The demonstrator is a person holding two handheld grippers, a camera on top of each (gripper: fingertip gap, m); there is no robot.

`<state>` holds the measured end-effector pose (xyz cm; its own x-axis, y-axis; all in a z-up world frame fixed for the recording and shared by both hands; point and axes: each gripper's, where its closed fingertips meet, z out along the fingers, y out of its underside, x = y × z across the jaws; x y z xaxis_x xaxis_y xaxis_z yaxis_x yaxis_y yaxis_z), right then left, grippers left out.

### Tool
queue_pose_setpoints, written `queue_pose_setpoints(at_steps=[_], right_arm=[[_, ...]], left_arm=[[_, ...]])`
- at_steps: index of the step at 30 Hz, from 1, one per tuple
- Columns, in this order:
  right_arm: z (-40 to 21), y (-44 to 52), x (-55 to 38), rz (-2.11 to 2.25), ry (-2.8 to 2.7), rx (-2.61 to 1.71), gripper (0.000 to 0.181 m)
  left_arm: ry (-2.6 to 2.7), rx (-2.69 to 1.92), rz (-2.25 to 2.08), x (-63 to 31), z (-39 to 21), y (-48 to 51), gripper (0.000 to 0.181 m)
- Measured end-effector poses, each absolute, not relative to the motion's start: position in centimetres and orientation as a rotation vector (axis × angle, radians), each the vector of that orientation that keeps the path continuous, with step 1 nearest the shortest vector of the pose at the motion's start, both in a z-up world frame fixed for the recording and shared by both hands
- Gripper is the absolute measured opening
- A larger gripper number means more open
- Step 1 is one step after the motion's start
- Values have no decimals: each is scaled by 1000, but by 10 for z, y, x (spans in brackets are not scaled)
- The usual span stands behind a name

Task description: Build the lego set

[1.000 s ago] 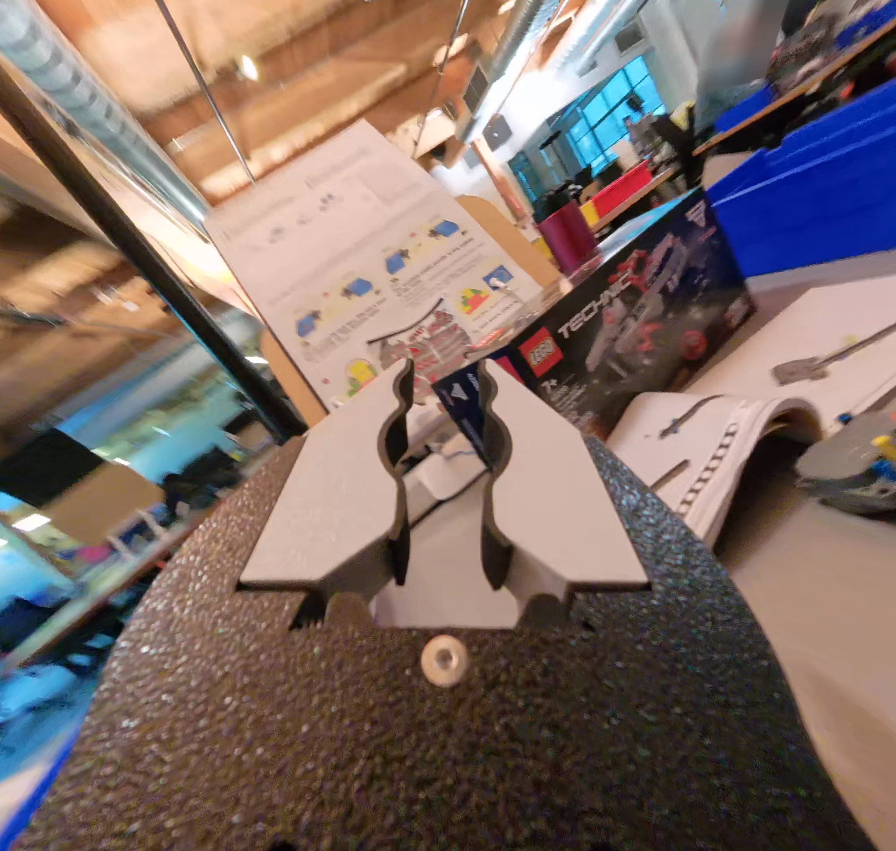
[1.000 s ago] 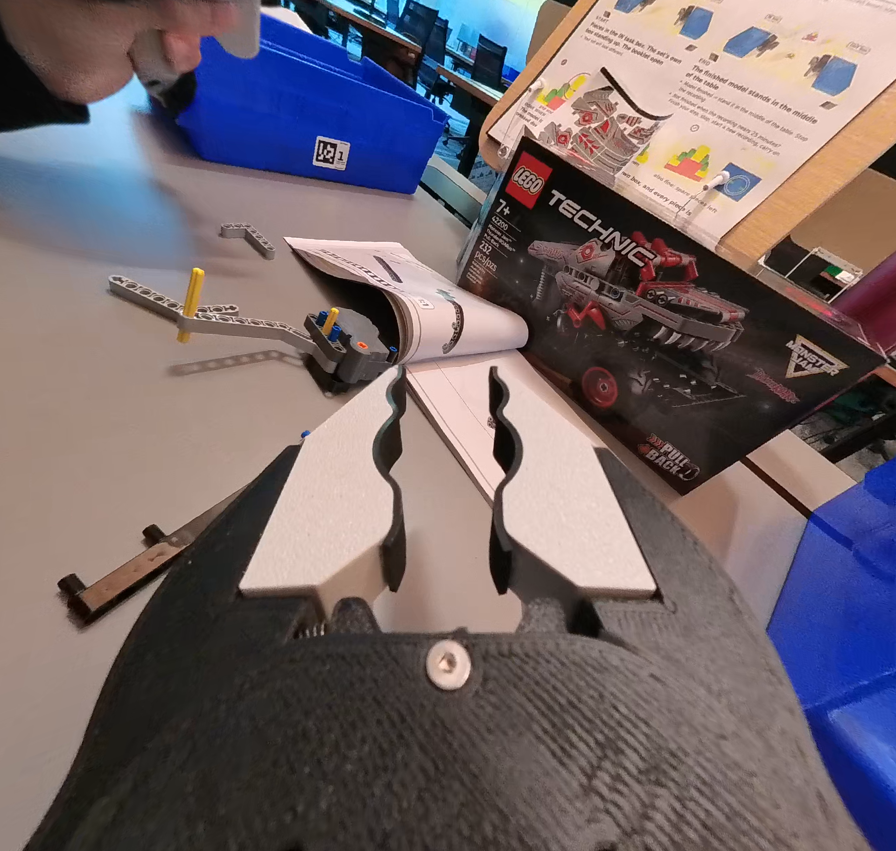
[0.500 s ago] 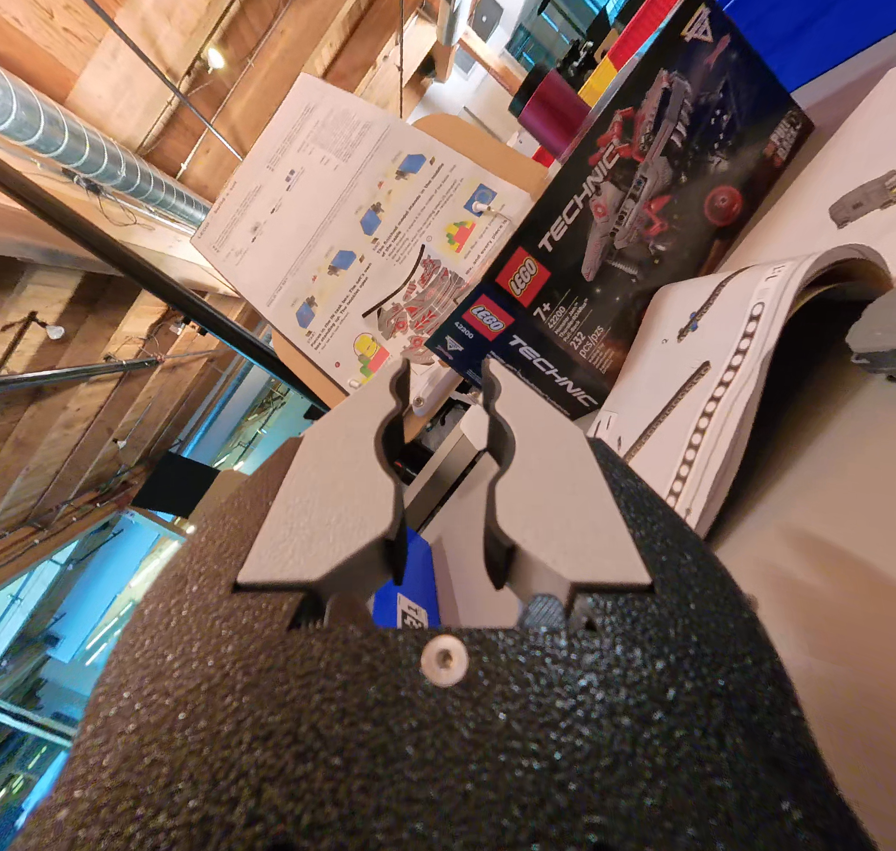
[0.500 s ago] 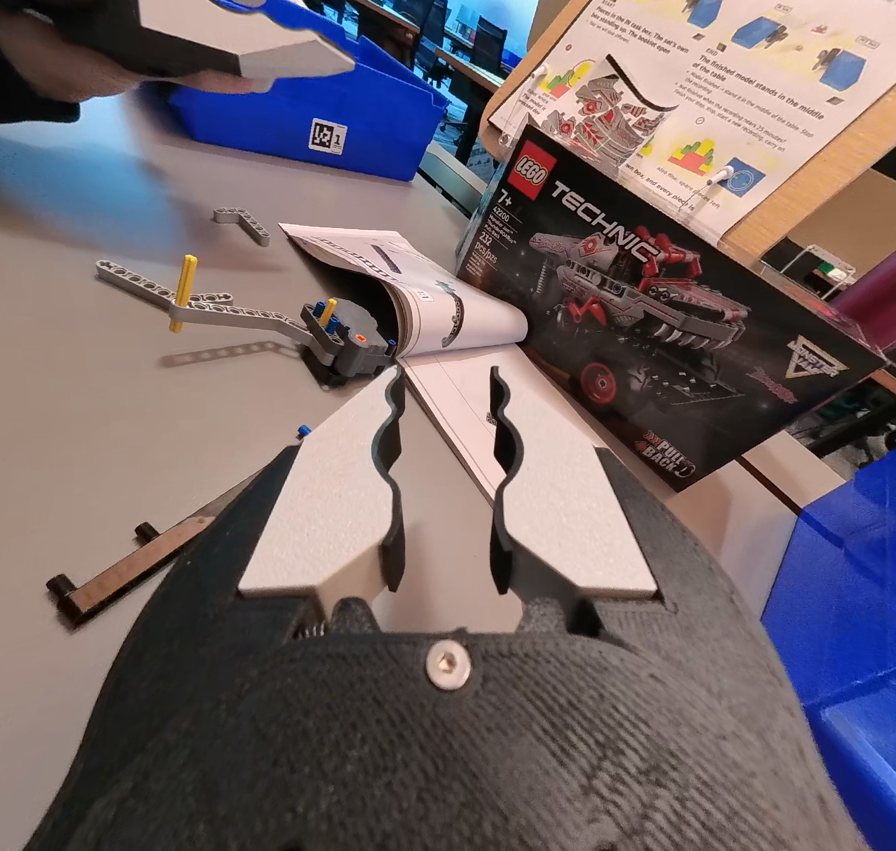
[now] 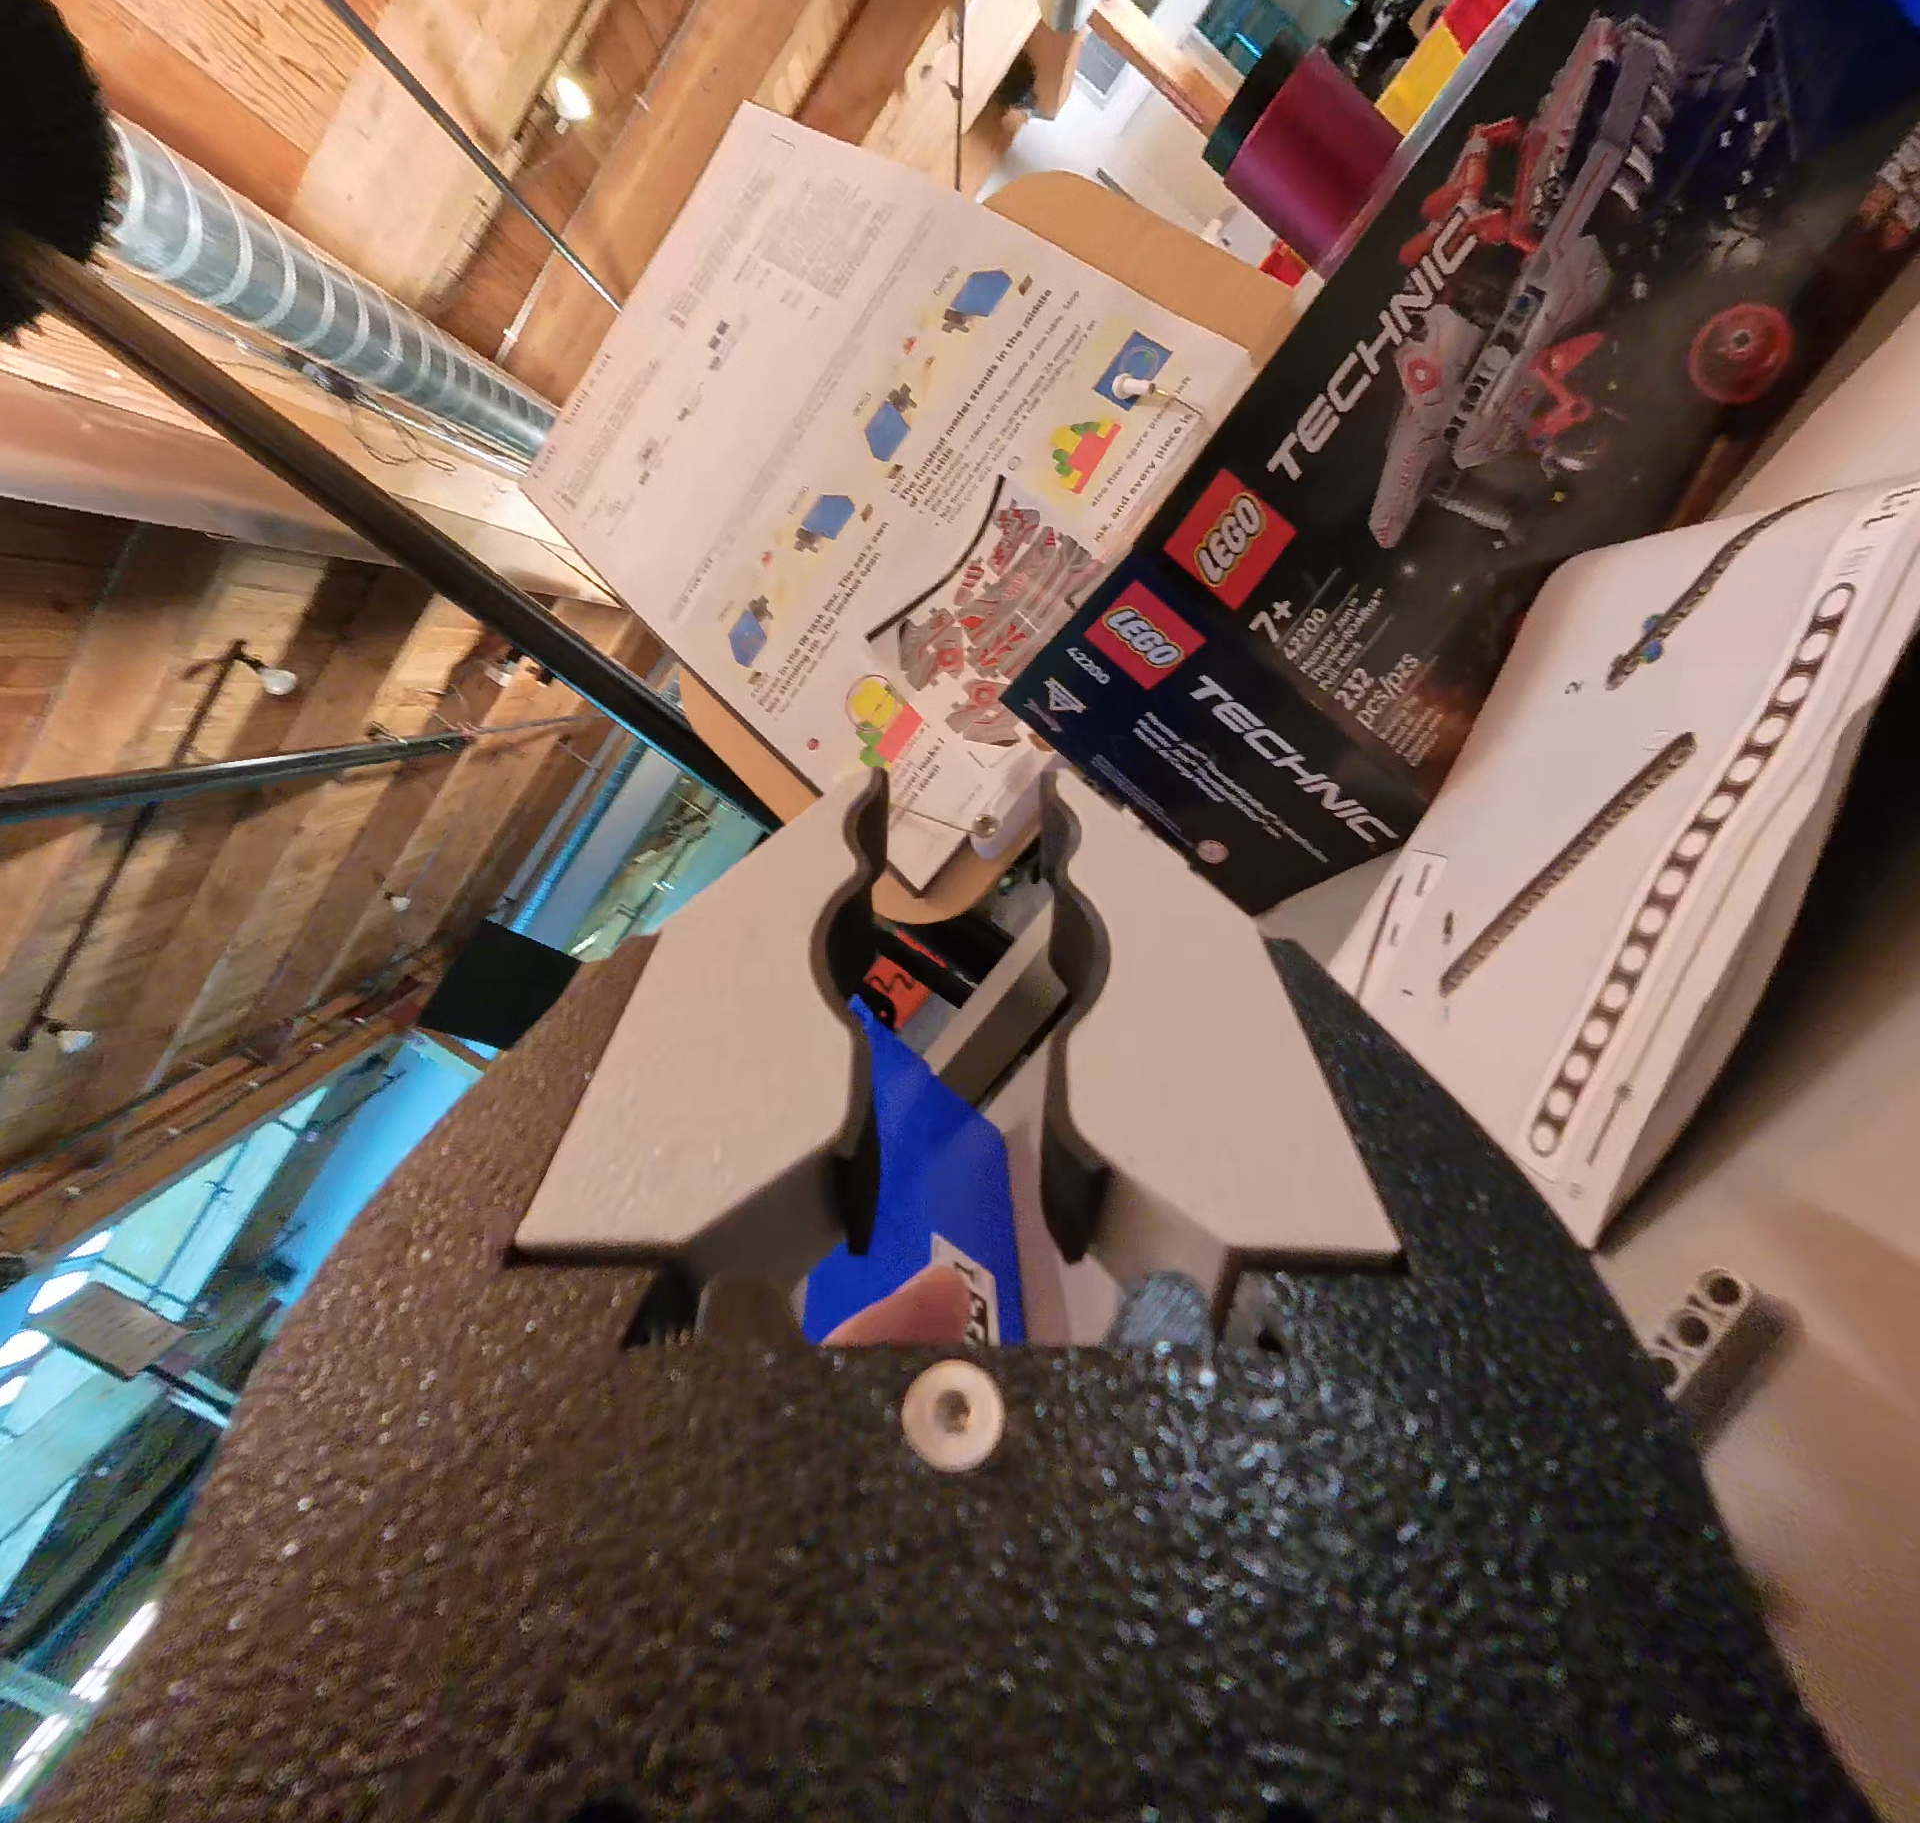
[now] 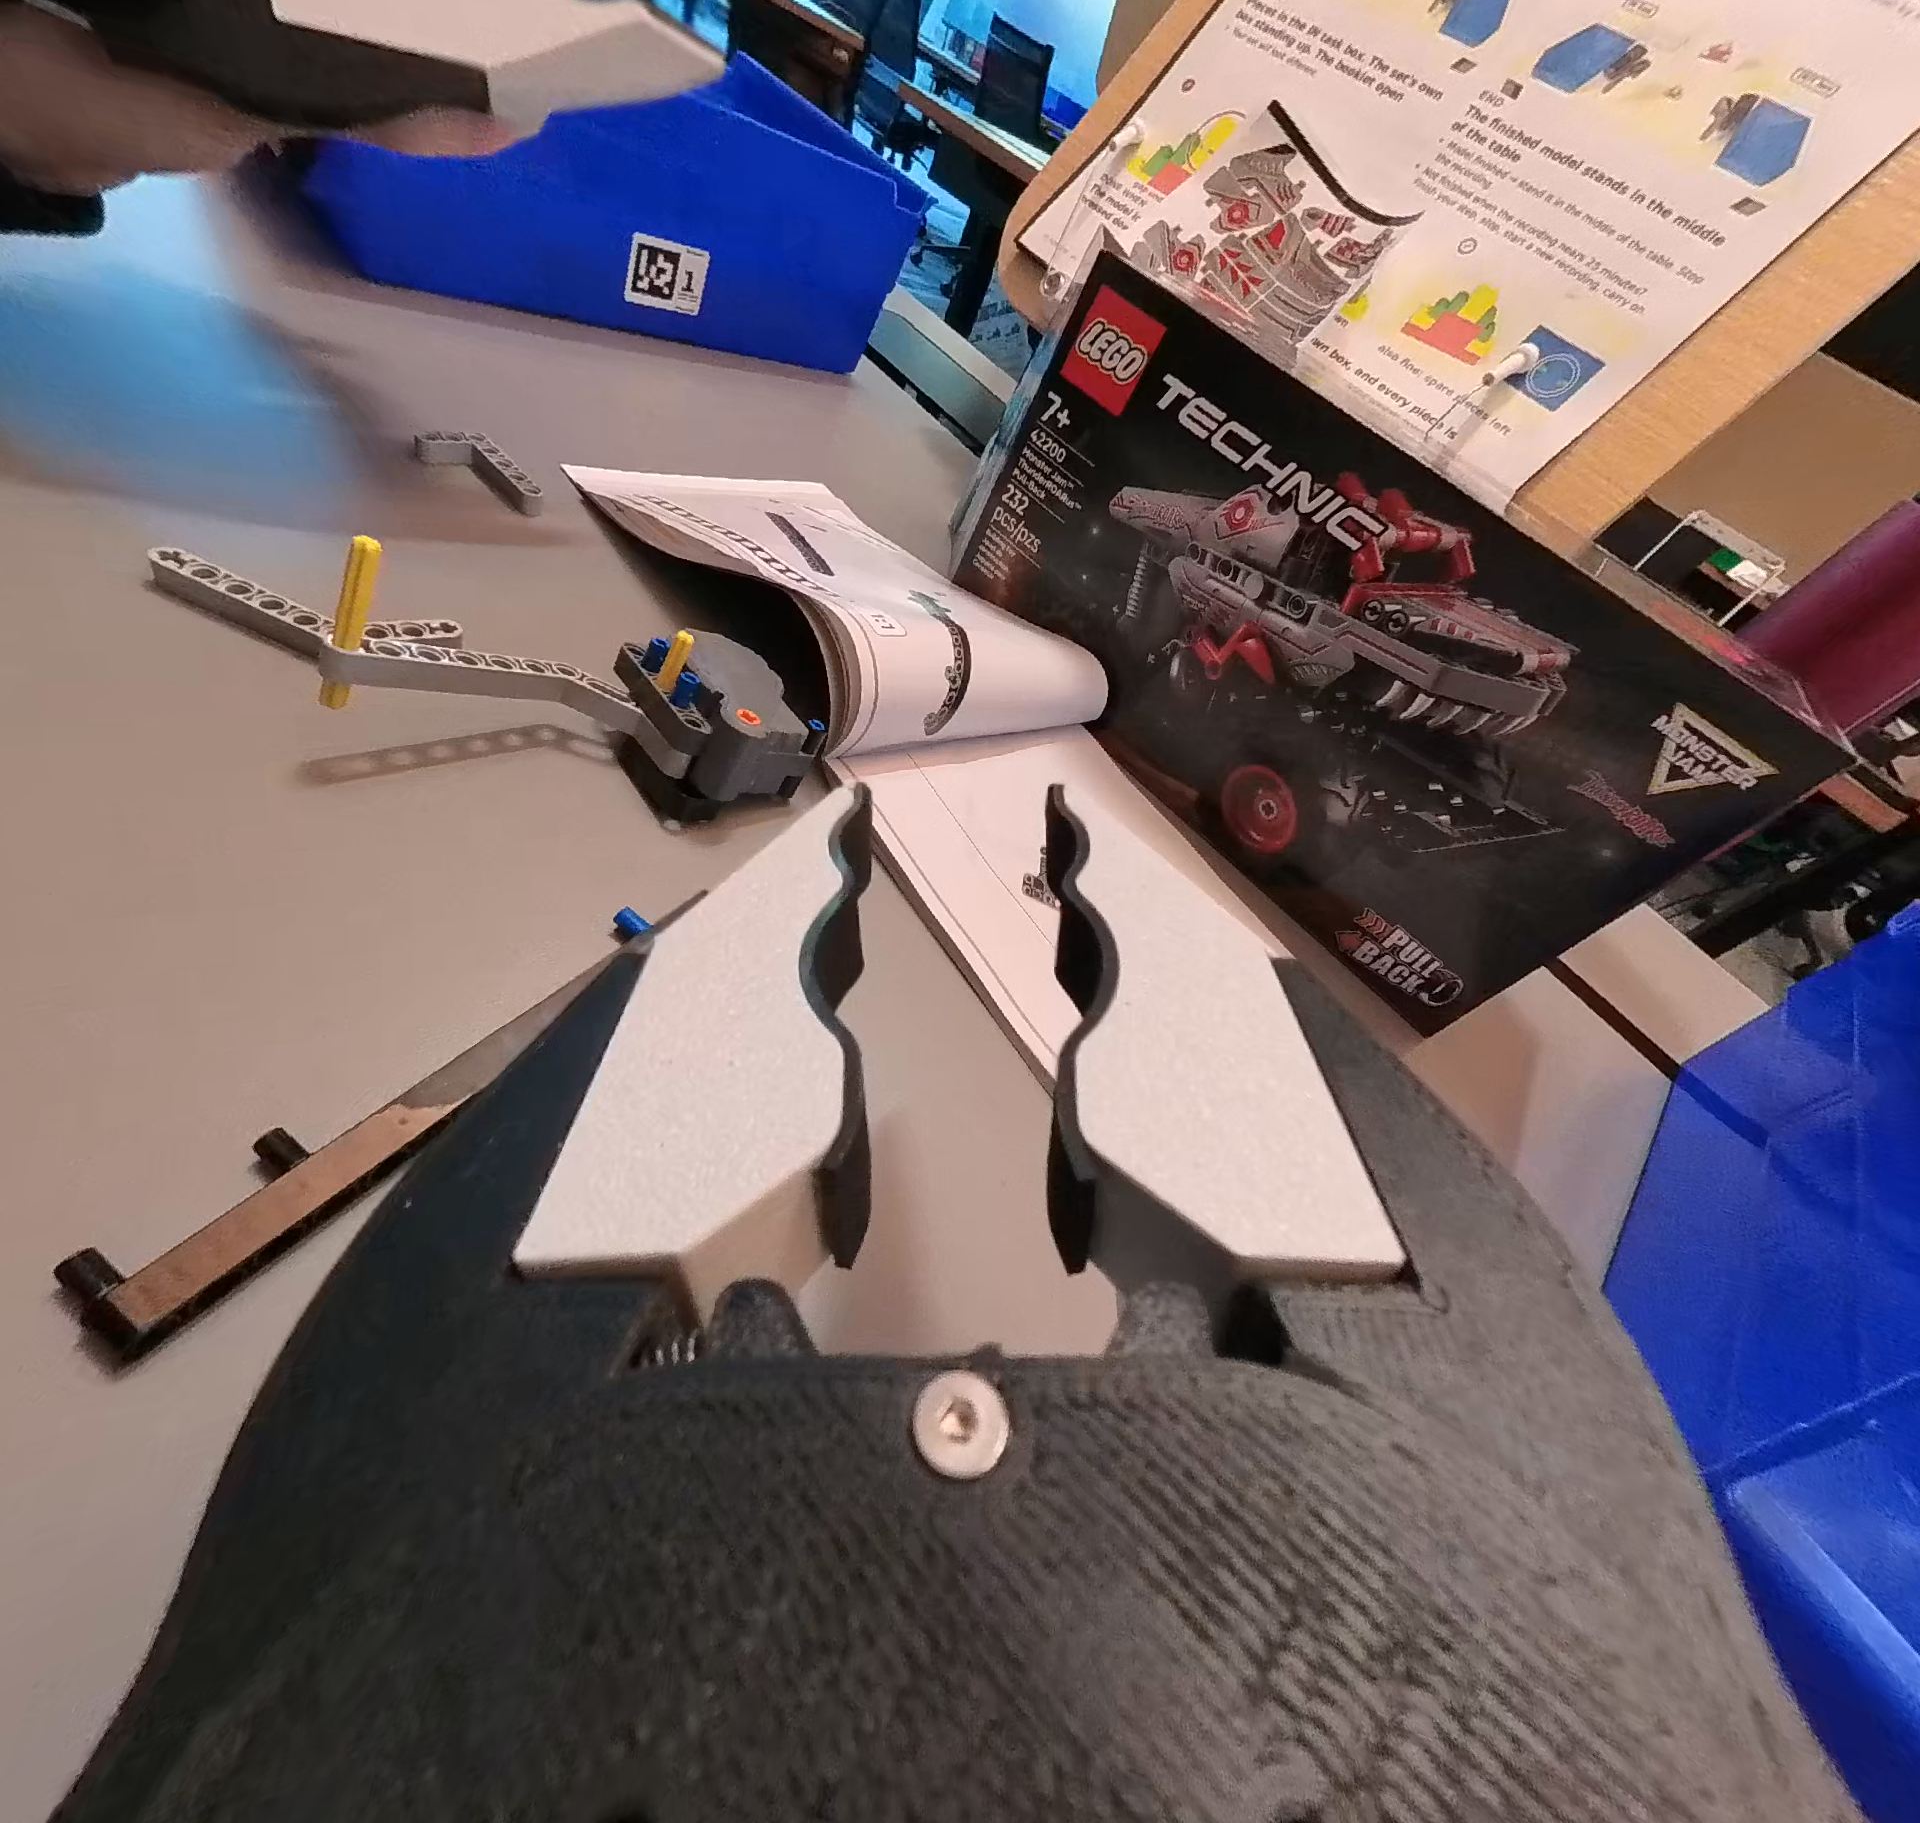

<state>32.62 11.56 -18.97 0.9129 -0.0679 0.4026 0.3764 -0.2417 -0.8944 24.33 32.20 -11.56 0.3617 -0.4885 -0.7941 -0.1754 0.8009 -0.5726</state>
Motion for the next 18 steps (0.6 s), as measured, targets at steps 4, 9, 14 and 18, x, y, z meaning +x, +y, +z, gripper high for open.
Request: queue_pose_setpoints(at_steps=[4,9,14,18], right_arm=[[-193,116,326,-440,-249,-1791,31],[-194,117,326,-446,-254,-1794,32],[-195,117,326,-449,-257,-1798,31],[-196,117,325,-453,-264,-1804,31]], left_arm=[[1196,-635,-226,243,-113,320,24],[1191,-608,-170,241,-111,321,21],[1196,-588,-158,241,-110,319,18],[1210,-580,-152,242,-112,318,18]])
